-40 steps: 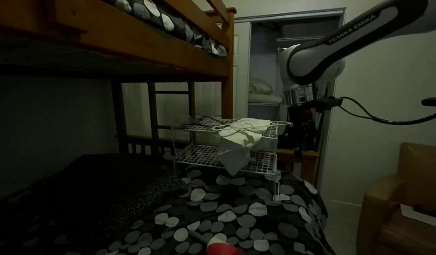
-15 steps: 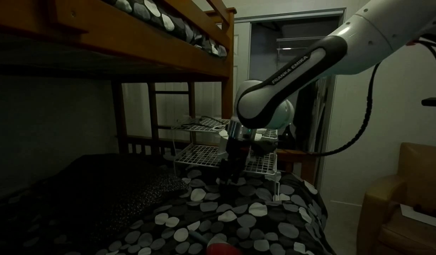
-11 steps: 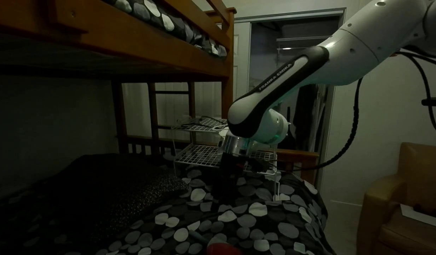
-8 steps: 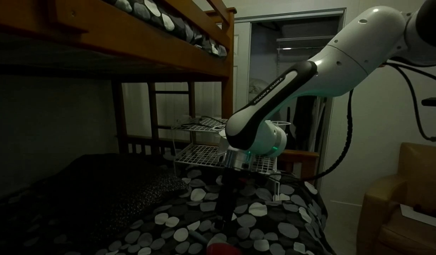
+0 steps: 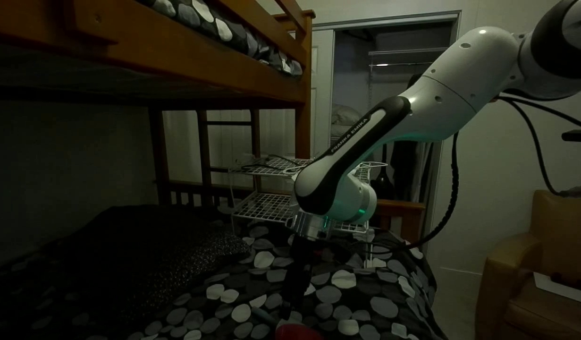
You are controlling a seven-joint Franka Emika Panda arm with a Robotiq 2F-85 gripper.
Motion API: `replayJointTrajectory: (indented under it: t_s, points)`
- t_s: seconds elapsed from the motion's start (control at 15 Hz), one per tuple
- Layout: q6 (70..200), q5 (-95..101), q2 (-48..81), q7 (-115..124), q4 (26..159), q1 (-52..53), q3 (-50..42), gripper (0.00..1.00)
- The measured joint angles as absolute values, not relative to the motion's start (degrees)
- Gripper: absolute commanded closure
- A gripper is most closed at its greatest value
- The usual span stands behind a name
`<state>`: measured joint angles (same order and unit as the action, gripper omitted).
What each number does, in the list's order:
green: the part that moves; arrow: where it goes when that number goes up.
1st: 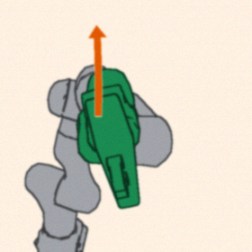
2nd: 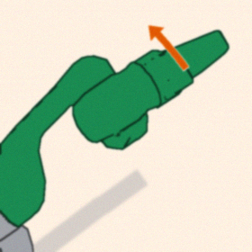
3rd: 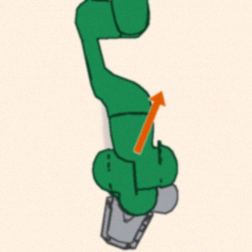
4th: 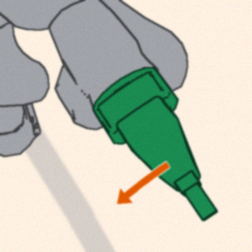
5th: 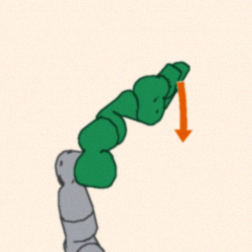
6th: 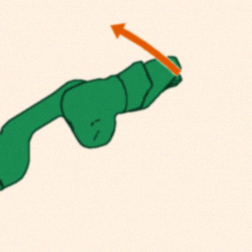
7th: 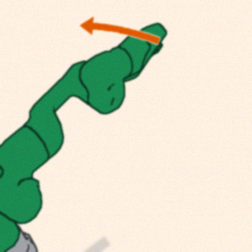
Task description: Pick up the orange bowl from the bed and put it in the basket
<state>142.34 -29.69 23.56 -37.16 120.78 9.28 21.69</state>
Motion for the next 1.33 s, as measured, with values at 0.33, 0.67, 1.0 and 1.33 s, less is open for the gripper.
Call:
replayJointTrajectory:
  t_s: [0.33,0.67,1.0,1.33]
  points:
    - [145.18,-29.38,28.62,-38.10,119.19,9.06,23.73,0.26]
    - [145.08,-29.25,31.85,-38.45,117.10,8.83,25.49,0.61]
    - [142.64,-27.40,33.64,-37.73,115.80,8.58,25.46,0.99]
    - [127.42,-18.60,33.64,-29.93,113.11,9.17,23.06,0.99]
